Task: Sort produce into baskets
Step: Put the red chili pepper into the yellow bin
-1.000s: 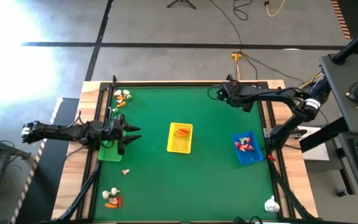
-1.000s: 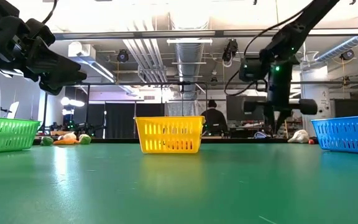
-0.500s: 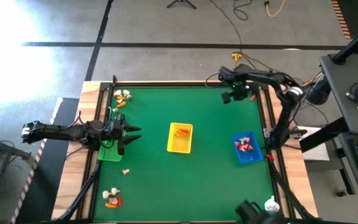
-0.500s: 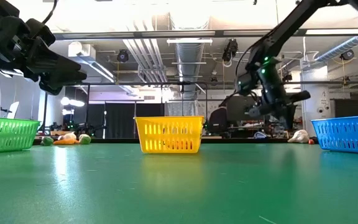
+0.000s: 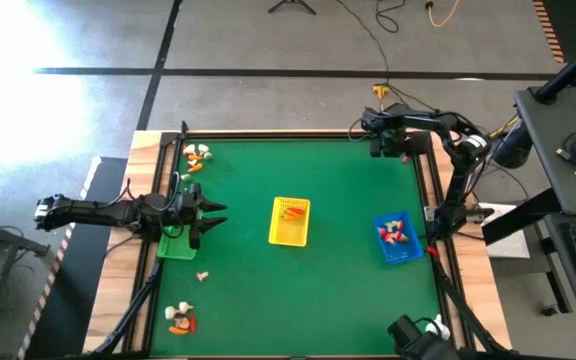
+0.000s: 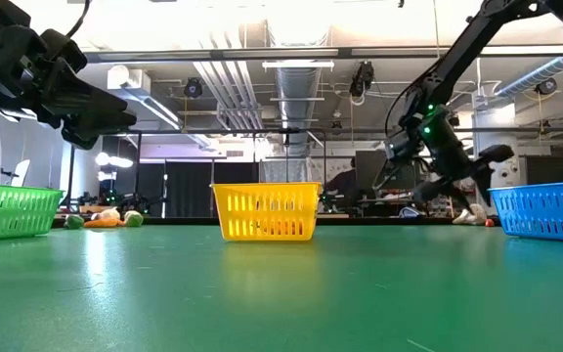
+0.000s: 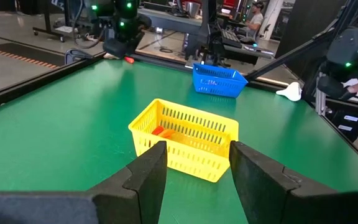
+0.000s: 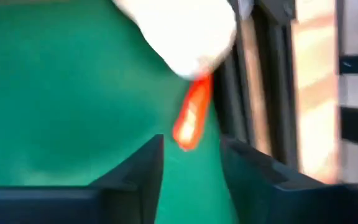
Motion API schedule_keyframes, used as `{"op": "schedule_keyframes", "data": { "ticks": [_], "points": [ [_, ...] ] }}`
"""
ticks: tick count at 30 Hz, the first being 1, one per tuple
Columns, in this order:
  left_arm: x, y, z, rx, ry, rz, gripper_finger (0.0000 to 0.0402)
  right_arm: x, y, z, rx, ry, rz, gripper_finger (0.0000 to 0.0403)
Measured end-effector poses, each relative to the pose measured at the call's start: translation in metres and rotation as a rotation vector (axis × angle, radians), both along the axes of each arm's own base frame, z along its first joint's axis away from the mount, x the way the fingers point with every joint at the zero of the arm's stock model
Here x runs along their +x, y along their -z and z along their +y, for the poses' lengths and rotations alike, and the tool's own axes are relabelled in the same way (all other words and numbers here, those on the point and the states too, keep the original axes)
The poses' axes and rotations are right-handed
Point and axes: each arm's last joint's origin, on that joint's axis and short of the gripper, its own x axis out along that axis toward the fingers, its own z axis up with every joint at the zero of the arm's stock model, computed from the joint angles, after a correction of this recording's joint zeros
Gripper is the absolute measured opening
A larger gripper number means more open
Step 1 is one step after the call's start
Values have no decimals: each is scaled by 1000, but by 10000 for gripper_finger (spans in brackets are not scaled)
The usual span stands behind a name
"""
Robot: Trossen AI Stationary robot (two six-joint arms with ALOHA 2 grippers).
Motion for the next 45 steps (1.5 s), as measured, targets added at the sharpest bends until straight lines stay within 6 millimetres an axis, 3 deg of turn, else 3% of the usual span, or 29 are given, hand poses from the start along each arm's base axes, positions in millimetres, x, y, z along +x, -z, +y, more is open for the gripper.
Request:
{"op": "schedule_keyframes", "data": {
  "ticks": [3,6,12,16,20,27,34,45],
  "points": [
    [0,0,0,0,0,0,158,0,-1,8,-115,61,-34,182],
    [0,0,0,0,0,2,158,-1,-4,23,-298,227,-97,203],
    [0,0,0,0,0,3,158,-10,14,56,-515,320,-176,224],
    [0,0,0,0,0,2,158,-24,32,65,-515,331,-204,235],
    [0,0,0,0,0,2,158,-30,40,69,-622,367,-186,246],
    [0,0,0,0,0,3,158,-27,52,68,-769,416,-182,257],
    [0,0,0,0,0,2,158,-13,69,69,-782,426,-138,214],
    [0,0,0,0,0,2,158,-13,69,75,-717,459,-138,52]
  ]
}}
